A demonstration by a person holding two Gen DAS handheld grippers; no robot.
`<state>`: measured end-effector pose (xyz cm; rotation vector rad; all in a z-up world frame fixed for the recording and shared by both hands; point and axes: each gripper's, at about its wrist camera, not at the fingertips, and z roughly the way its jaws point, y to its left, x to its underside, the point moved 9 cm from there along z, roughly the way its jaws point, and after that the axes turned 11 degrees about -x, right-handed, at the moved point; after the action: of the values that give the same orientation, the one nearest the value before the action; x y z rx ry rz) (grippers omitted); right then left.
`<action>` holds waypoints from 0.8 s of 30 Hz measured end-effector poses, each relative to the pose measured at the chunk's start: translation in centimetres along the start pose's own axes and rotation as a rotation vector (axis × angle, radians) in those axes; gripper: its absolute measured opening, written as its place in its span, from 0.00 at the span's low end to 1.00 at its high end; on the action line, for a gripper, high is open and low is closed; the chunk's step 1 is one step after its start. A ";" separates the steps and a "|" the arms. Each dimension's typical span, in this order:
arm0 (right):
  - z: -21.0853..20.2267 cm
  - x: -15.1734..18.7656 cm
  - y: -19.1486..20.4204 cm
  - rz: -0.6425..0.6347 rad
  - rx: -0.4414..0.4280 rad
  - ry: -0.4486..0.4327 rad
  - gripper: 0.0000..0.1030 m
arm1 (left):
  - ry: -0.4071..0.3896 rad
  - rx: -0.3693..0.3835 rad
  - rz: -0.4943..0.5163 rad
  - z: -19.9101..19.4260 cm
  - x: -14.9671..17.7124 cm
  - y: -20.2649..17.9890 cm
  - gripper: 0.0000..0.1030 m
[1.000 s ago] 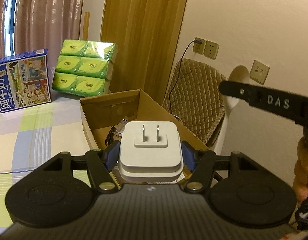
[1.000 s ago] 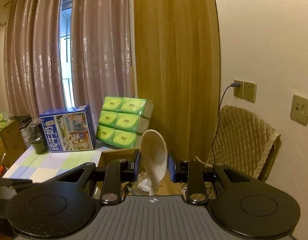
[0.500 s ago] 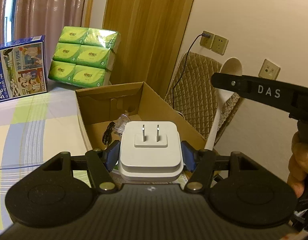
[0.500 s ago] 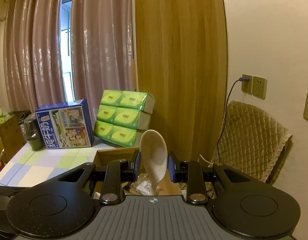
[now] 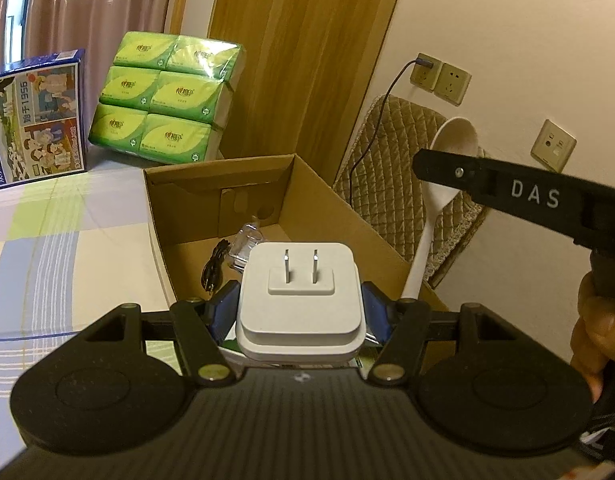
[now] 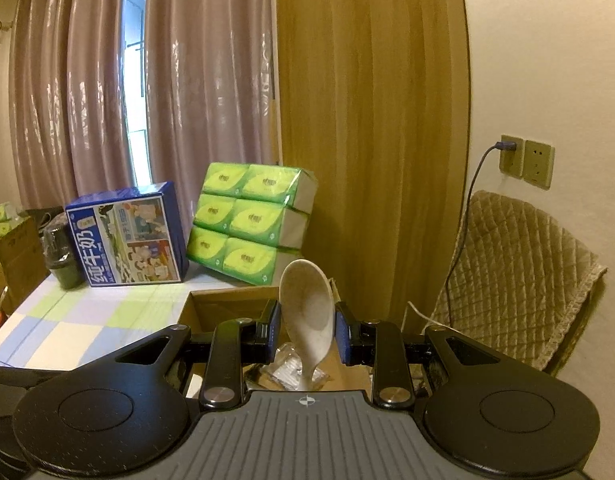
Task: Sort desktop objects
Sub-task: 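Open left tool to drop plug while right tool releases spoon into cardboard box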
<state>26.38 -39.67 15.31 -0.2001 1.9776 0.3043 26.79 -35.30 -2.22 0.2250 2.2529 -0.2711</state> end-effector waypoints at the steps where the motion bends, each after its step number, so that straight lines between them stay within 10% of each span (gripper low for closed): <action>1: 0.2 0.0 -0.1 -0.002 0.000 0.002 0.25 | 0.002 0.002 -0.003 0.3 -0.2 0.2 0.58; 24: 8.6 0.9 -1.3 -0.003 -0.033 0.121 0.25 | -0.002 -0.006 -0.093 3.8 -3.2 5.8 0.76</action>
<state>33.83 -38.26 10.92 -0.2479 2.0927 0.3303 33.08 -30.93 -2.84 0.1165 2.2648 -0.3141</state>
